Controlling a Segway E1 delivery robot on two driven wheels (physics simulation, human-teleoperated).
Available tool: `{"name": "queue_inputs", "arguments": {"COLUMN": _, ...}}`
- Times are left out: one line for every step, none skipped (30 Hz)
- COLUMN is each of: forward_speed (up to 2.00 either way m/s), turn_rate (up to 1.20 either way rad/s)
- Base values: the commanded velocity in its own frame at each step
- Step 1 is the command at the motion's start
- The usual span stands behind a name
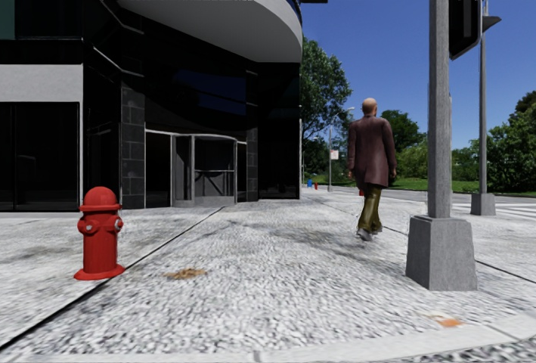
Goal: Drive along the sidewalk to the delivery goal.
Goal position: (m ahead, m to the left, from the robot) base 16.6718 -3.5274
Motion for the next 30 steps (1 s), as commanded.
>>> {"name": "queue_inputs", "arguments": {"forward_speed": 1.71, "turn_rate": 0.00}}
{"name": "queue_inputs", "arguments": {"forward_speed": 1.71, "turn_rate": 0.00}}
{"name": "queue_inputs", "arguments": {"forward_speed": 1.71, "turn_rate": 0.00}}
{"name": "queue_inputs", "arguments": {"forward_speed": 1.71, "turn_rate": 0.00}}
{"name": "queue_inputs", "arguments": {"forward_speed": 1.71, "turn_rate": 0.00}}
{"name": "queue_inputs", "arguments": {"forward_speed": 1.71, "turn_rate": 0.00}}
{"name": "queue_inputs", "arguments": {"forward_speed": 1.71, "turn_rate": 0.00}}
{"name": "queue_inputs", "arguments": {"forward_speed": 1.71, "turn_rate": 0.00}}
{"name": "queue_inputs", "arguments": {"forward_speed": 1.71, "turn_rate": 0.00}}
{"name": "queue_inputs", "arguments": {"forward_speed": 1.71, "turn_rate": 0.00}}
{"name": "queue_inputs", "arguments": {"forward_speed": 1.71, "turn_rate": 0.00}}
{"name": "queue_inputs", "arguments": {"forward_speed": 1.71, "turn_rate": 0.00}}
{"name": "queue_inputs", "arguments": {"forward_speed": 1.71, "turn_rate": 0.00}}
{"name": "queue_inputs", "arguments": {"forward_speed": 1.71, "turn_rate": 0.00}}
{"name": "queue_inputs", "arguments": {"forward_speed": 1.71, "turn_rate": 0.00}}
{"name": "queue_inputs", "arguments": {"forward_speed": 1.71, "turn_rate": 0.00}}
{"name": "queue_inputs", "arguments": {"forward_speed": 1.71, "turn_rate": 0.00}}
{"name": "queue_inputs", "arguments": {"forward_speed": 1.71, "turn_rate": 0.00}}
{"name": "queue_inputs", "arguments": {"forward_speed": 1.71, "turn_rate": 0.00}}
{"name": "queue_inputs", "arguments": {"forward_speed": 1.71, "turn_rate": 0.00}}
{"name": "queue_inputs", "arguments": {"forward_speed": 1.71, "turn_rate": 0.00}}
{"name": "queue_inputs", "arguments": {"forward_speed": 1.71, "turn_rate": 0.00}}
{"name": "queue_inputs", "arguments": {"forward_speed": 1.71, "turn_rate": 0.00}}
{"name": "queue_inputs", "arguments": {"forward_speed": 1.71, "turn_rate": 0.00}}
{"name": "queue_inputs", "arguments": {"forward_speed": 1.71, "turn_rate": 0.00}}
{"name": "queue_inputs", "arguments": {"forward_speed": 1.71, "turn_rate": 0.00}}
{"name": "queue_inputs", "arguments": {"forward_speed": 1.71, "turn_rate": 0.00}}
{"name": "queue_inputs", "arguments": {"forward_speed": 1.71, "turn_rate": 0.00}}
{"name": "queue_inputs", "arguments": {"forward_speed": 1.71, "turn_rate": 0.00}}
{"name": "queue_inputs", "arguments": {"forward_speed": 1.71, "turn_rate": 0.00}}
